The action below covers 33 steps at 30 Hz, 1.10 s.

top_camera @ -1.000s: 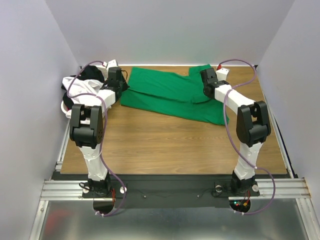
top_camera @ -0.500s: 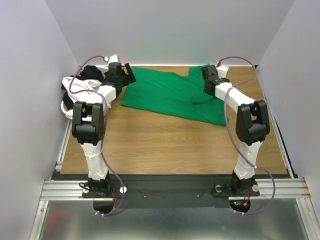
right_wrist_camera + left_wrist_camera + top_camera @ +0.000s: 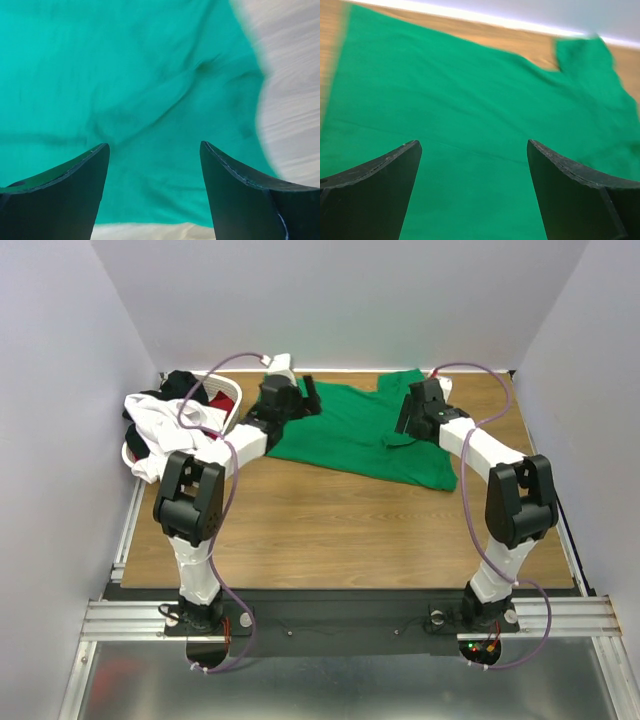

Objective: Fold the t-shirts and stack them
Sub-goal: Fold the tshirt

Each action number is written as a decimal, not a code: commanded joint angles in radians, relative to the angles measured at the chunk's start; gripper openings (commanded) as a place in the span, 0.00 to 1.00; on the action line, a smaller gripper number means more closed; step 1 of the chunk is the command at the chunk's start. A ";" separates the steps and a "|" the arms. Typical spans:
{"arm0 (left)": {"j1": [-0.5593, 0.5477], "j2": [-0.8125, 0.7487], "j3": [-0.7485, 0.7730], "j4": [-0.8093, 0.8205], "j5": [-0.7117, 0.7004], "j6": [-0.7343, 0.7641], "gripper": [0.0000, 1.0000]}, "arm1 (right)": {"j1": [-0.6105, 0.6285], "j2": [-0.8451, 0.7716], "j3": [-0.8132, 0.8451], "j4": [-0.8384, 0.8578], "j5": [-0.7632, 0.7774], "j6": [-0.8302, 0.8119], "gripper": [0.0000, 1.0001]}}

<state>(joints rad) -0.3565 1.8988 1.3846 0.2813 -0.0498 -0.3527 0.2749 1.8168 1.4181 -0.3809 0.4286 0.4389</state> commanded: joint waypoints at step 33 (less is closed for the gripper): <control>-0.291 0.140 -0.417 0.615 0.059 -0.134 0.99 | 0.017 0.280 0.136 0.135 -0.212 -0.034 0.77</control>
<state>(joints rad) -0.6422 2.0449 1.0039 0.8375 0.0216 -0.4770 0.2897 2.0659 1.4883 -0.2798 0.1688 0.4294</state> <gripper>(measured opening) 0.986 0.773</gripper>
